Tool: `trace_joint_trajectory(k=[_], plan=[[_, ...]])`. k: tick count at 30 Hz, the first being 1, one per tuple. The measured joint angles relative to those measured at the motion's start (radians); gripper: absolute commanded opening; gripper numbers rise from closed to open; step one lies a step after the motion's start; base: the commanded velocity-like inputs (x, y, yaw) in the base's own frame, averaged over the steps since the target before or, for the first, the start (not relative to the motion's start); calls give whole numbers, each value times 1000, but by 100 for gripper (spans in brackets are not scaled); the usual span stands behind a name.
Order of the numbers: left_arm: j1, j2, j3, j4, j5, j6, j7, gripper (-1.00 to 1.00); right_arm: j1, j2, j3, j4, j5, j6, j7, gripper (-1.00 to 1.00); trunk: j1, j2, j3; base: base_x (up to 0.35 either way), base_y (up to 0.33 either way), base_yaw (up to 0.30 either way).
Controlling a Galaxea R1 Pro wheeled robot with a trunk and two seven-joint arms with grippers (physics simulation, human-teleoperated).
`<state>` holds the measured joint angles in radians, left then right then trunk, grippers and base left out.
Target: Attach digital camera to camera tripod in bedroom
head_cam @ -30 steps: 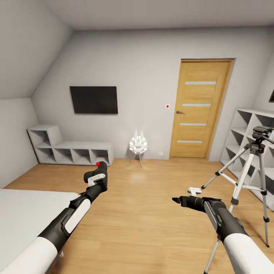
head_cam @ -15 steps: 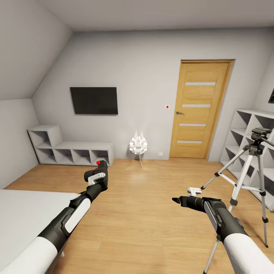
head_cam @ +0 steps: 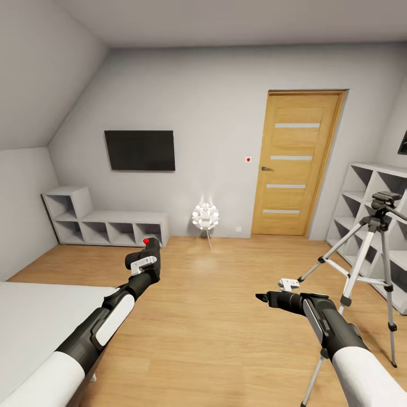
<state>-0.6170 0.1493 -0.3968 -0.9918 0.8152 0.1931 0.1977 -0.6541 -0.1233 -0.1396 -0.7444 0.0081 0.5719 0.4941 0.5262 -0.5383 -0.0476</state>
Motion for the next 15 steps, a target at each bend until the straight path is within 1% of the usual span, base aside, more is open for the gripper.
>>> trace_joint_trajectory(k=[8, 15], plan=[[0, 0, 1, -2, 0, 0, -1, -100, 0, 1, 0, 0, 0, -1, 1, 100, -31, 56, 25, 0, 0, 0], [-1, 4, 0, -36, 3, 0, -6, -100, -1, 4, 0, 0, 0, -1, 1, 100, -57, 104, 45, 0, 0, 0]])
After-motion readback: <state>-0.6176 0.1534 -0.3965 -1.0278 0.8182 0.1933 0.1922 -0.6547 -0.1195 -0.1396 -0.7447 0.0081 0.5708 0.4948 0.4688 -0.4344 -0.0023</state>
